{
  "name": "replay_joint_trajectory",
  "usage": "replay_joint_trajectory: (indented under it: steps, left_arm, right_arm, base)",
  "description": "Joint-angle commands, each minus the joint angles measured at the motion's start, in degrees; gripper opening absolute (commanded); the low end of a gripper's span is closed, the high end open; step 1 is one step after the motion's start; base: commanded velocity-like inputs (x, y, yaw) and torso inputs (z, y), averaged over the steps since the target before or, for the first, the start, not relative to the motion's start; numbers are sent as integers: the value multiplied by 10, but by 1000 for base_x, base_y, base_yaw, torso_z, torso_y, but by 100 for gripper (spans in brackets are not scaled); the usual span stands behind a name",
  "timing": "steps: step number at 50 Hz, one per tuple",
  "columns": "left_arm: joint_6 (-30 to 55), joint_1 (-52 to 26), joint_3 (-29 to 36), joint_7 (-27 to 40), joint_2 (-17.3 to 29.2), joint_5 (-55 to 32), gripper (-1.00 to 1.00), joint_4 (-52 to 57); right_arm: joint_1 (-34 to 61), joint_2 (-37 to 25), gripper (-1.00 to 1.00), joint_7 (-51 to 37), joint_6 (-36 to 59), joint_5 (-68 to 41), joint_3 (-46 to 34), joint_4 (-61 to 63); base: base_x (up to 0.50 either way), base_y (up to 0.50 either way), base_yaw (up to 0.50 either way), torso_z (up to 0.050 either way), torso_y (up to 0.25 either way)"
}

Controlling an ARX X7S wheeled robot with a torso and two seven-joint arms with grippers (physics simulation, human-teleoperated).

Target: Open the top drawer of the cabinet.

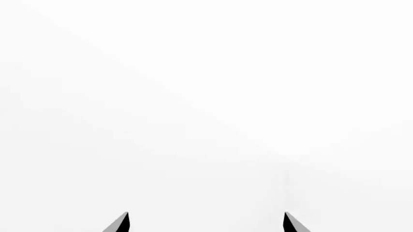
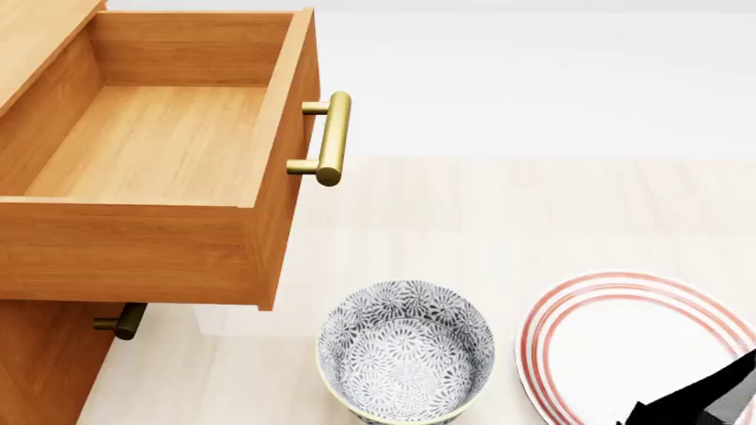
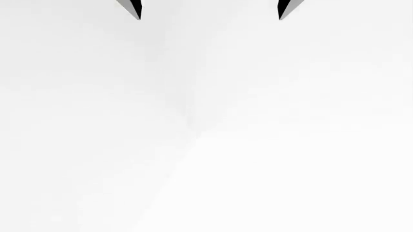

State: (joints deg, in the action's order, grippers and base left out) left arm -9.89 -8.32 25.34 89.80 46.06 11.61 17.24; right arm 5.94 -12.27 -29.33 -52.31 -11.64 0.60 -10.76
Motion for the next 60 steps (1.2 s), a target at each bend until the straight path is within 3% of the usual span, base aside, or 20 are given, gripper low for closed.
replay_joint_trajectory:
  steps: [1,11,22,26,42,60]
  left_arm:
    - [29,47,-180,-12,-19,20,100,20]
    - [4,69,-246,-15,-32,60,100,25]
    - [-7,119,-327,-14,-42,141,100,99]
    - [-13,126,-339,-18,-53,160,100,108]
    - [-11,142,-414,-43,-73,162,100,158]
    - [-21,135,-411,-66,-89,175,100,165]
  right_arm:
    - [24,16,100,-44,-39,71,103,43]
    - [43,10,100,-90,-76,141,158,71]
    - [9,-104,100,-333,-76,306,115,159]
    - [2,-122,100,-360,-73,310,104,177]
    - [-9,-141,100,-372,-42,306,137,271]
    - [-19,-145,100,-380,-41,312,134,288]
  base:
    - [0,0,0,0,0]
    - [0,0,0,0,0]
    - [0,0,0,0,0]
    - [0,0,0,0,0]
    - [0,0,0,0,0]
    - [0,0,0,0,0]
